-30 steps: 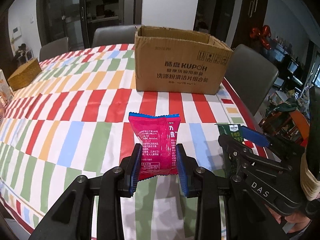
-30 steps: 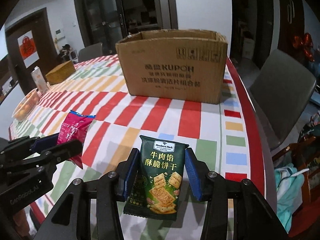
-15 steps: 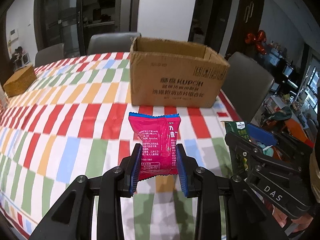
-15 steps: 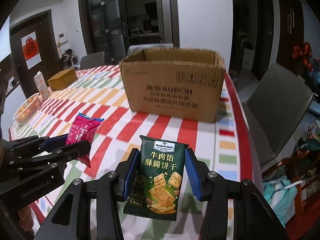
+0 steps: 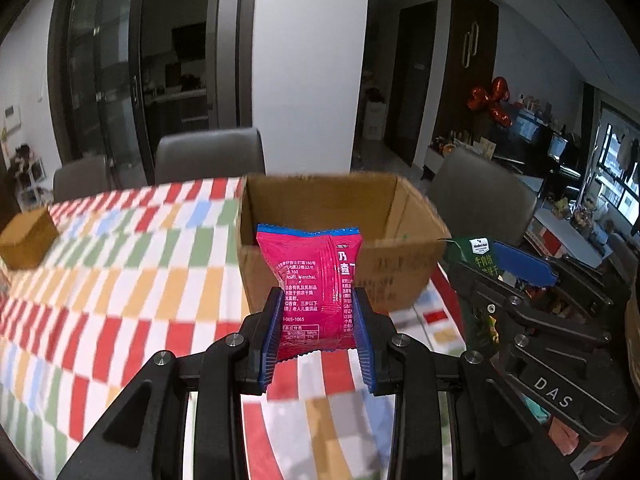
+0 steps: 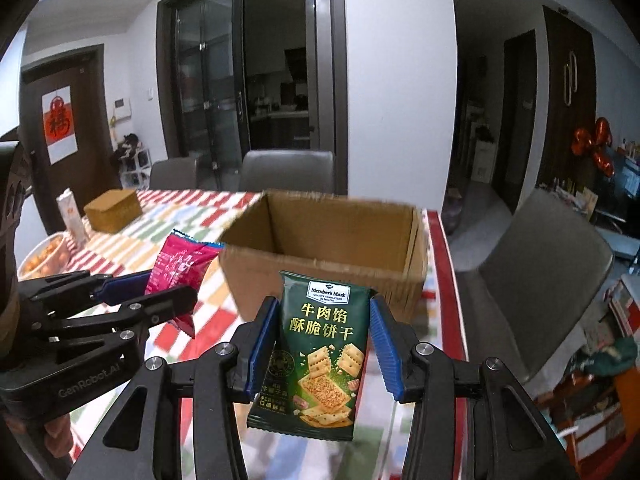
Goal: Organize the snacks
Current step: 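Carry both packs over the box and open both tools to release them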
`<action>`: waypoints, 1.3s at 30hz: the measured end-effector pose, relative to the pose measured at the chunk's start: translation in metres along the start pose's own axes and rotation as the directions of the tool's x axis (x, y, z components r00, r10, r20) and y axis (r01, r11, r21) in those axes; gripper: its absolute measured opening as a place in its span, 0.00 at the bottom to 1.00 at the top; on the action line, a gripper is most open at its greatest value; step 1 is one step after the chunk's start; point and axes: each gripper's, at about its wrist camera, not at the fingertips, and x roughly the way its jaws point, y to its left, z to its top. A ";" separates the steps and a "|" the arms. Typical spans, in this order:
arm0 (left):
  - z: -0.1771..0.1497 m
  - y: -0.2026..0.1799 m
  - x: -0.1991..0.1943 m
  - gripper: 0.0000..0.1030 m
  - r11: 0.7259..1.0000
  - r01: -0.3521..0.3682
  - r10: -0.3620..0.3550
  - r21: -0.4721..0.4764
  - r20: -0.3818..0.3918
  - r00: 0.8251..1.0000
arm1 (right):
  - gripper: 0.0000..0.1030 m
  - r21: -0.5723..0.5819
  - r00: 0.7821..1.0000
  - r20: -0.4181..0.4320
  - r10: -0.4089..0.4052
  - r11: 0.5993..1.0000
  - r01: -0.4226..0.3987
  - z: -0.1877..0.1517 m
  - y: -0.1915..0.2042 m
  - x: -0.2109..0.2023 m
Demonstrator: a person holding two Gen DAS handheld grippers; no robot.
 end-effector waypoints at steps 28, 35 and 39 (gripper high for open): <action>0.097 0.016 0.108 0.34 0.999 0.022 -0.017 0.040 -0.112 0.994 | 0.46 -0.006 0.998 -0.065 0.003 1.000 -0.004 0.090 -0.033 0.095; 0.092 0.021 0.097 0.47 0.997 -0.055 0.059 0.048 -0.084 0.995 | 0.55 0.004 0.995 -0.091 -0.029 1.000 0.030 0.086 -0.035 0.104; 0.082 0.020 0.080 0.54 0.991 -0.112 0.115 0.067 -0.050 0.992 | 0.61 0.024 0.996 -0.084 -0.022 0.999 0.025 0.079 -0.035 0.092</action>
